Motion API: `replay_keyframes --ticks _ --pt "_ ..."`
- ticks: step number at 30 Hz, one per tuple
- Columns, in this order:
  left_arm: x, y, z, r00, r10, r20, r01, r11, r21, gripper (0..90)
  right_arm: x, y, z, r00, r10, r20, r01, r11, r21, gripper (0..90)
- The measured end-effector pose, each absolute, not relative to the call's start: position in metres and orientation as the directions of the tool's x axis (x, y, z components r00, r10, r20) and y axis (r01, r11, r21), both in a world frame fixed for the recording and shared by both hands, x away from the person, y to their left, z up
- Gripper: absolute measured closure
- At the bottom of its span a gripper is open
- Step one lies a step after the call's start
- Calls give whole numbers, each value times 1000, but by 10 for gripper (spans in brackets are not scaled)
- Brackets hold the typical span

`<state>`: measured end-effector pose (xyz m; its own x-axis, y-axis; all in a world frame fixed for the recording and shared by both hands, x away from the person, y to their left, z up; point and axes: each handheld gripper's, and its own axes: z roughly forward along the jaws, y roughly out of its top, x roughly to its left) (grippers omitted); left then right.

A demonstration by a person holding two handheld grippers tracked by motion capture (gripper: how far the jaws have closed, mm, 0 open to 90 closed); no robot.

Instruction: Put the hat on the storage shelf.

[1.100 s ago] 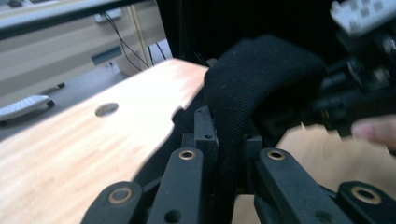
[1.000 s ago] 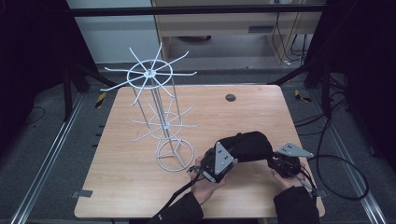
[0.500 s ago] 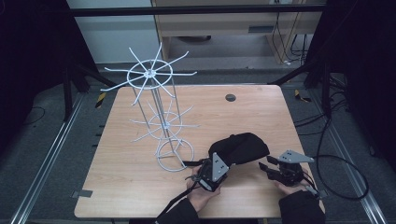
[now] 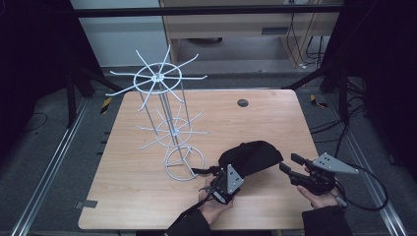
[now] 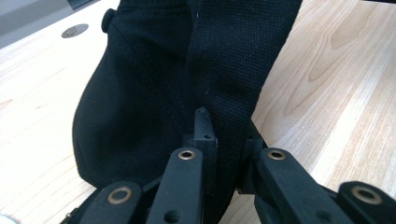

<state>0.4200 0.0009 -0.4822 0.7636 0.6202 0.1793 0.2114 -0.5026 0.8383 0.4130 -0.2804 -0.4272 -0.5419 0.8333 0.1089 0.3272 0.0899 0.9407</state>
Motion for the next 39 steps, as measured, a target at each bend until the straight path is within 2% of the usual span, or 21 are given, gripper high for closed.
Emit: replay_keyframes --ticks 5,10,15,17,20,24,29,33,39 --pt "420 -1 -484 773 615 154 227 -496 838 830 426 -264 -419 -539 833 126 331 72 941 546" --pt "422 0 -485 781 612 122 251 -487 837 825 436 -243 -420 -555 826 101 325 104 940 768" --pt "423 3 -485 800 594 86 268 -482 834 791 435 -243 -423 -569 818 87 355 150 923 860" --pt "421 6 -482 809 586 43 290 -462 838 742 433 -246 -425 -575 813 89 370 162 915 873" --pt "416 12 -474 821 570 26 288 -454 843 643 428 -250 -429 -584 807 84 385 184 904 877" --pt "408 24 -461 825 565 7 286 -428 857 575 422 -253 -435 -589 806 65 409 227 884 876" --pt "404 35 -452 826 563 -16 289 -400 870 549 421 -253 -444 -588 807 50 438 266 859 867" --pt "402 36 -456 826 563 -3 290 -421 860 562 420 -251 -446 -595 802 53 441 271 855 860" --pt "402 30 -465 830 557 -14 305 -433 848 572 421 -243 -431 -614 784 94 380 190 905 836"
